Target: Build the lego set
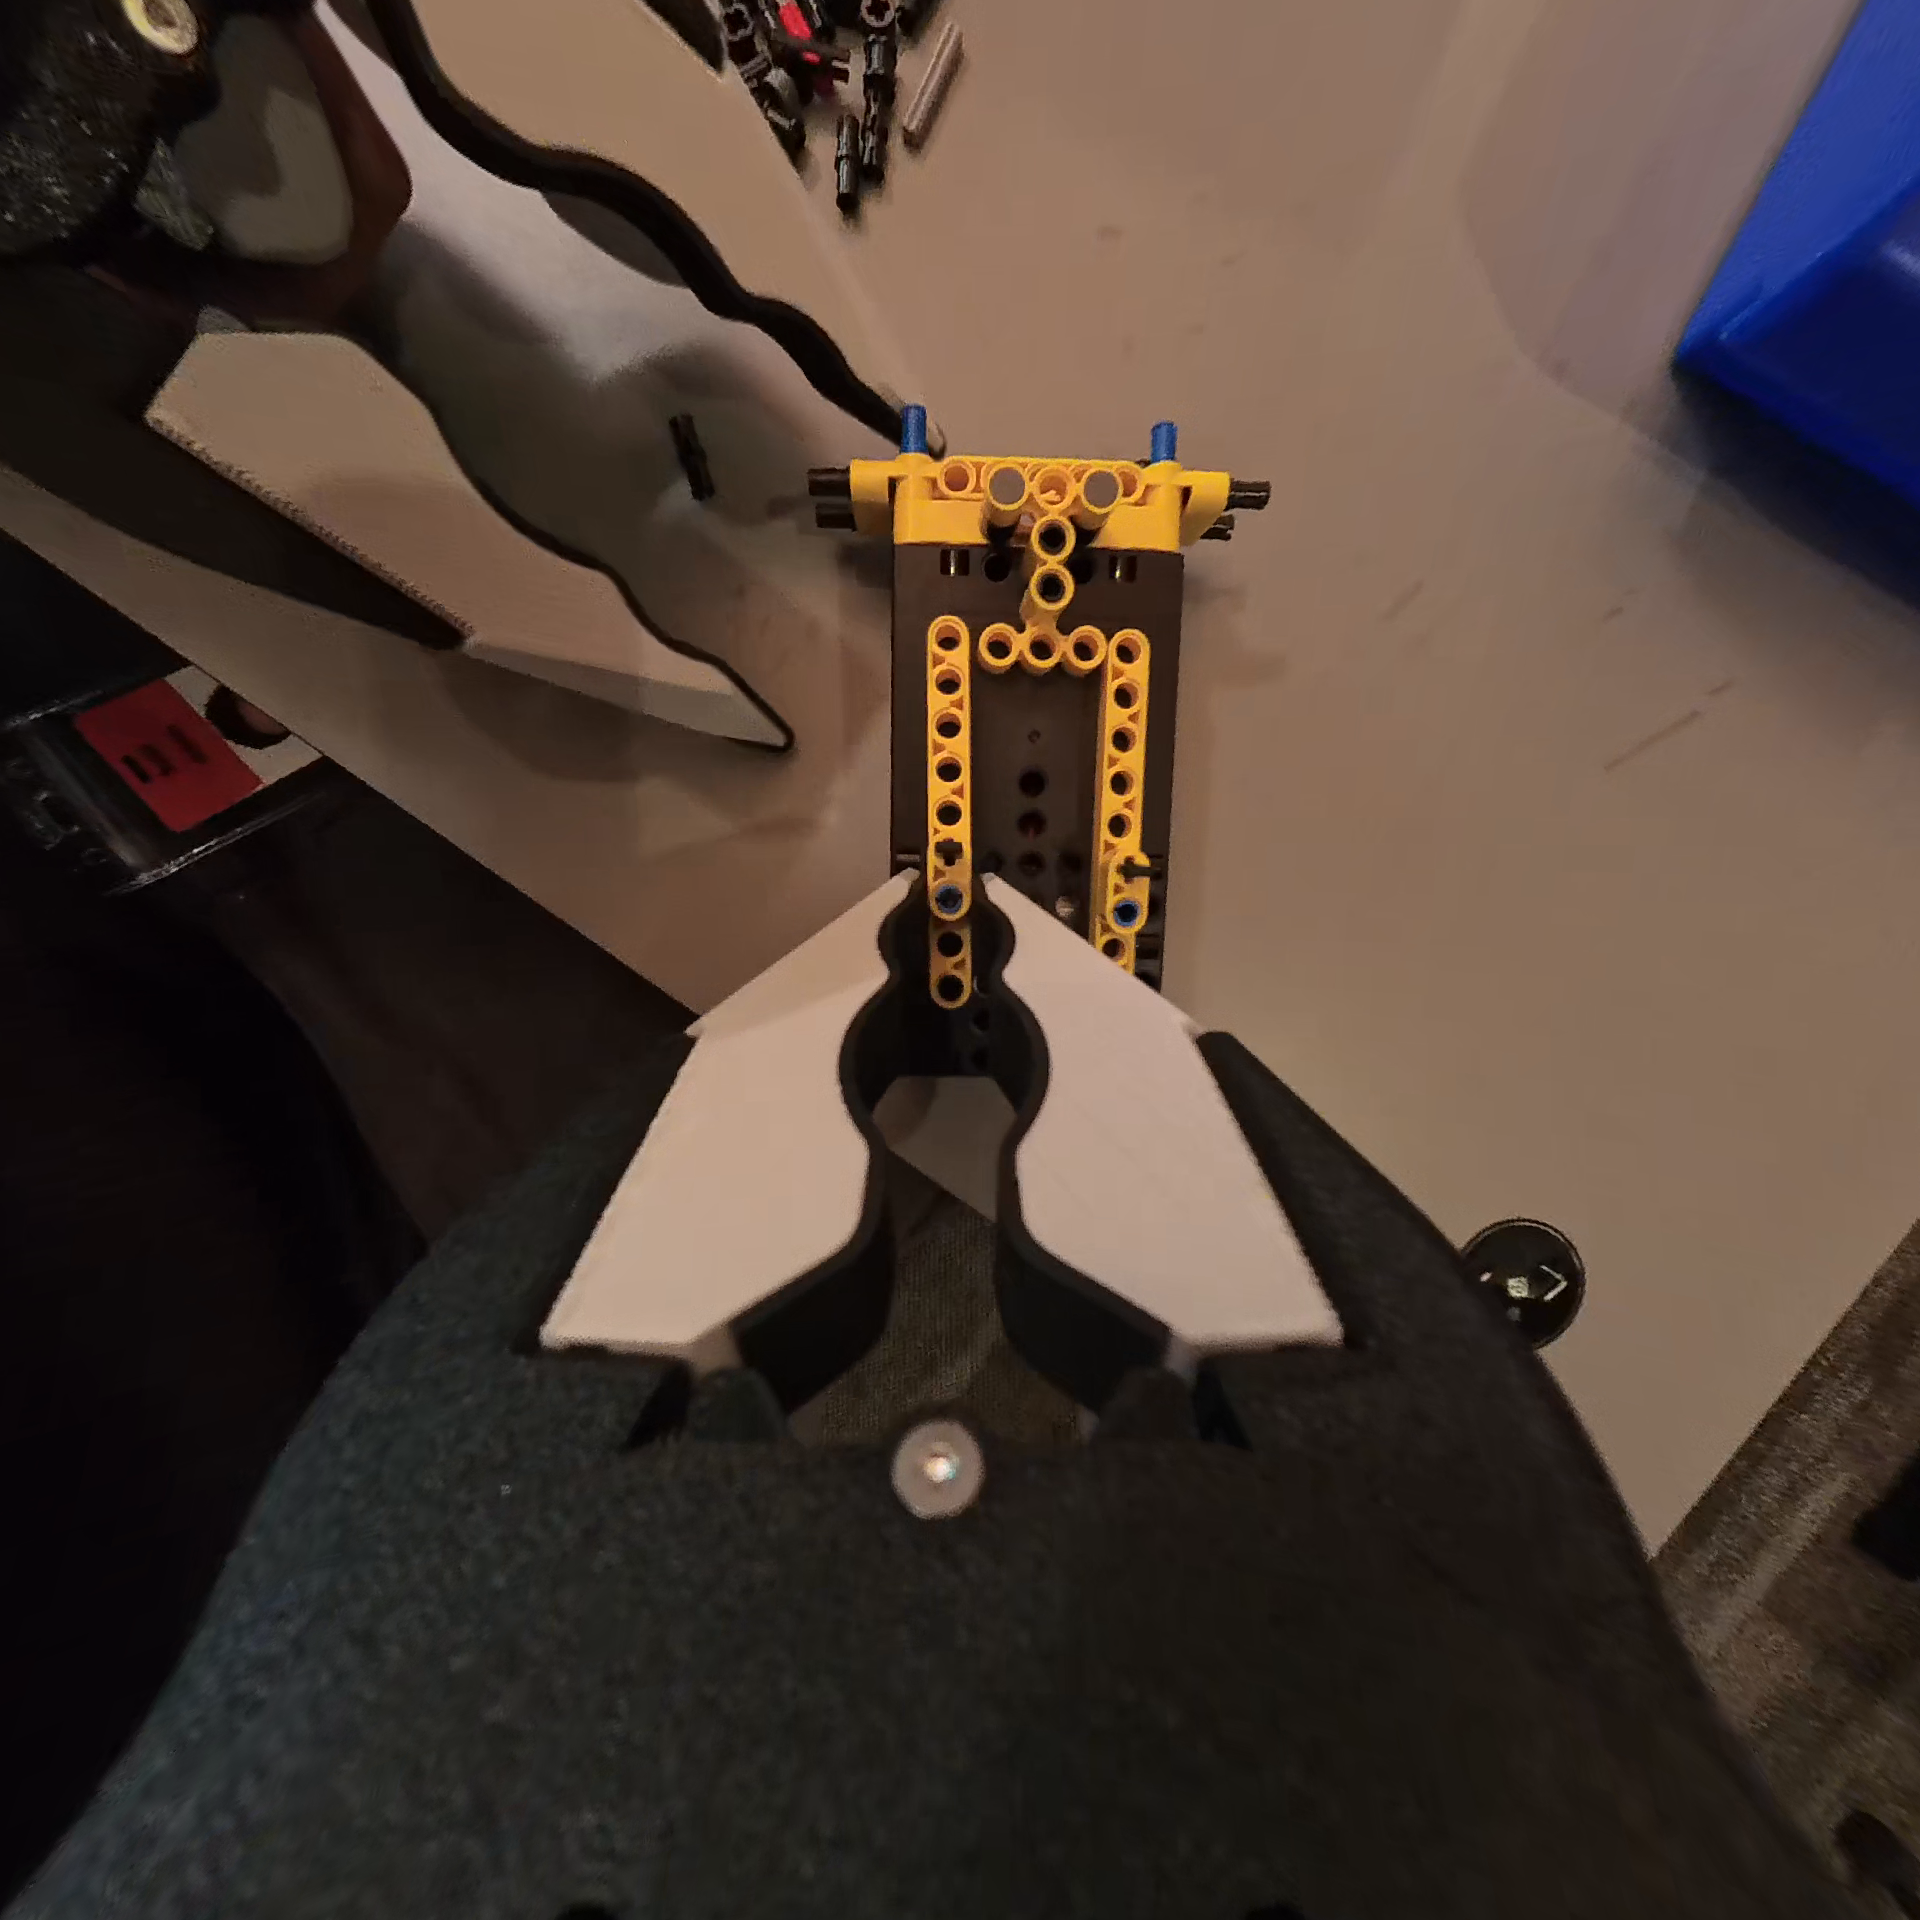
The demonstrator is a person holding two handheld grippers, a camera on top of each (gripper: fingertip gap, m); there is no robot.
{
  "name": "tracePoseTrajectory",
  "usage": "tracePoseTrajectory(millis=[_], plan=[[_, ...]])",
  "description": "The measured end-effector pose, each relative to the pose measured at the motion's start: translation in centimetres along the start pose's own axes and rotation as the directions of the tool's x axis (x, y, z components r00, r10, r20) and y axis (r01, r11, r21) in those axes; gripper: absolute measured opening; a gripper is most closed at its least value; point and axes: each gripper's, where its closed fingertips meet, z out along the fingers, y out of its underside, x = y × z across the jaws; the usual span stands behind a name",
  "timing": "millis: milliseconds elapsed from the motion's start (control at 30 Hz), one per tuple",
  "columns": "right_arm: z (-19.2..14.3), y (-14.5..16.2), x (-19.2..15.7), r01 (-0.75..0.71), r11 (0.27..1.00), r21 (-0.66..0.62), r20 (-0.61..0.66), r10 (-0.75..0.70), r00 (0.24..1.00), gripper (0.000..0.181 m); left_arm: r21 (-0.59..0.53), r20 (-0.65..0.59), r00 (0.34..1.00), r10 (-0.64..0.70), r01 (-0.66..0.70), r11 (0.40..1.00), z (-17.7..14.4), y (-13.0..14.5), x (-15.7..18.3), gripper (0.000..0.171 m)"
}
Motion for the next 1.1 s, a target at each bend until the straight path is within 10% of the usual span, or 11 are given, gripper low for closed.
tracePoseTrajectory(millis=[233,533,1100], plan=[[0.0,0.0,0.0,-0.065,0.995,0.081,0.051,0.061,0.997,0.007,0.019,-0.007,1.000,-0.009,0.009,1.000,-0.2,-0.2,0.0,0.062],[0.0,-0.1,0.0,-0.074,0.989,0.128,0.075,0.065,0.995,0.007,0.301,-0.142,0.985,0.102,-0.055,0.952,-3.6,-5.1,1.8,0.053],[0.6,0.1,-0.1,-0.030,0.997,0.073,0.041,0.027,0.999,0.007,0.185,-0.157,0.931,0.330,-0.300,0.936,1.1,-5.0,2.8,0.017]])
